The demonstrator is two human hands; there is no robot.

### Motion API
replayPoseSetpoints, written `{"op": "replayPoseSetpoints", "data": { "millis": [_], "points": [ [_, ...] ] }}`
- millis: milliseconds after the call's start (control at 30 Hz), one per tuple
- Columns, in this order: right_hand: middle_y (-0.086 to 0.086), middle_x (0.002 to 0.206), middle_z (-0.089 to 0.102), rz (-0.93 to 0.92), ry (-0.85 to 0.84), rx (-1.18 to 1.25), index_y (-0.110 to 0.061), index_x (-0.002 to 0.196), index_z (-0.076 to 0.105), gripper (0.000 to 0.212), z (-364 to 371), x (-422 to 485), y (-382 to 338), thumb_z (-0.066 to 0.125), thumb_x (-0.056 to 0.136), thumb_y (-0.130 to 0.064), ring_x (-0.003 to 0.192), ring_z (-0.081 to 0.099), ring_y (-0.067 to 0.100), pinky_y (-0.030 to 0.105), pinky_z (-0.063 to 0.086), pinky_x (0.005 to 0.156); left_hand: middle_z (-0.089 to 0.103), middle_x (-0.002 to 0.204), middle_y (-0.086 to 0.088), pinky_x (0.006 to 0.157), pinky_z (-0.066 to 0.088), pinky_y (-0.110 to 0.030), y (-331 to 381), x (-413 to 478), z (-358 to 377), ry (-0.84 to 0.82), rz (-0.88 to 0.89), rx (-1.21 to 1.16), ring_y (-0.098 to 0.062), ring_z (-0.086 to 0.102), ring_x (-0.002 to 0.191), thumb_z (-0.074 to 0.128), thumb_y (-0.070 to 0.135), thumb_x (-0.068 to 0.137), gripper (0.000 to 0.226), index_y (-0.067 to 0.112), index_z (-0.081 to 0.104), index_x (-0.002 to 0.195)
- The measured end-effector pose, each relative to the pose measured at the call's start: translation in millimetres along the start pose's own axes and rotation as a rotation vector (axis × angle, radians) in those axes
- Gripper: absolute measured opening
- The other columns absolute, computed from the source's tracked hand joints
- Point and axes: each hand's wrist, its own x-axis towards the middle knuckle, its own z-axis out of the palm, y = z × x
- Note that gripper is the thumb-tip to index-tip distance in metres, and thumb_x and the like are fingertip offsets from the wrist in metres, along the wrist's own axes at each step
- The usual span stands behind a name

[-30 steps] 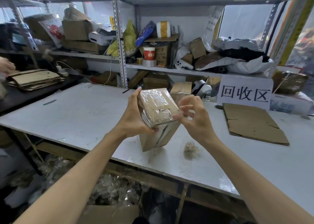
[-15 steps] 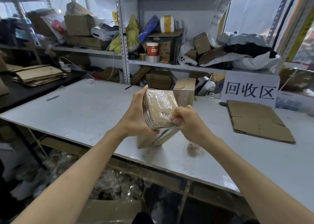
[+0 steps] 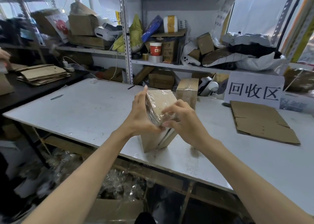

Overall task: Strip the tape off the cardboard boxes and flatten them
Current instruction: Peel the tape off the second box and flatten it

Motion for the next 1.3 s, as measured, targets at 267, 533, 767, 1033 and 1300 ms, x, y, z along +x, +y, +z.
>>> {"op": "replayPoseSetpoints", "data": {
  "millis": [267,533,767,1033,1300],
  "points": [
    [0.002,0.071,0.059,0.074,0.126,0.468,0.000,0.068,0.061,0.023,-8.7,-12.7,13.8,0.072,0.064,0.020,0.064,0.058,0.001,0.014,0.047,0.061,0.023,0.138,-0.001,0.104,0.023,-0.032,2.9,0.9,26.0,0.067,0.073,0.100,-0.021,0.027,0.123,0.081,0.057,0.041,0.150,0.026,-0.010,0.156],
    [-0.003,0.110,0.058,0.145,0.309,0.226,-0.016,0.111,0.067,0.049,-20.8,-17.5,13.4,0.086,0.066,-0.014,0.096,0.058,0.004,0.026,0.053,0.080,0.021,0.134,0.004,0.105,0.038,-0.048,7.6,11.4,28.3,0.105,0.015,0.167,-0.021,0.025,0.115,0.075,0.074,0.037,0.148,0.039,-0.011,0.153],
    [0.002,0.086,0.071,0.213,0.081,0.042,-0.008,0.104,0.072,0.031,-20.4,-1.4,3.9,0.079,0.077,-0.022,0.076,0.063,0.007,0.018,0.049,0.070,0.022,0.144,-0.004,0.107,0.033,-0.050,9.5,1.4,31.9,0.177,0.087,0.358,-0.026,0.024,0.121,0.073,0.079,0.038,0.150,0.025,-0.002,0.156],
    [-0.006,0.065,0.062,0.115,0.312,0.058,-0.006,0.069,0.068,0.015,-5.8,-6.4,4.2,0.078,0.067,0.004,0.064,0.056,-0.007,0.005,0.040,0.057,0.020,0.142,-0.003,0.108,0.033,-0.052,14.9,3.7,34.9,0.131,0.092,0.355,-0.027,0.025,0.122,0.079,0.069,0.042,0.149,0.031,-0.009,0.155],
    [-0.001,0.068,0.062,0.031,0.332,0.065,-0.006,0.069,0.063,0.019,-7.2,-13.1,12.5,0.072,0.070,0.011,0.069,0.056,0.005,0.015,0.045,0.060,0.019,0.145,-0.002,0.109,0.033,-0.053,13.4,6.0,40.7,0.102,0.117,0.318,-0.024,0.022,0.126,0.071,0.079,0.040,0.148,0.032,-0.009,0.156]
  ]
}}
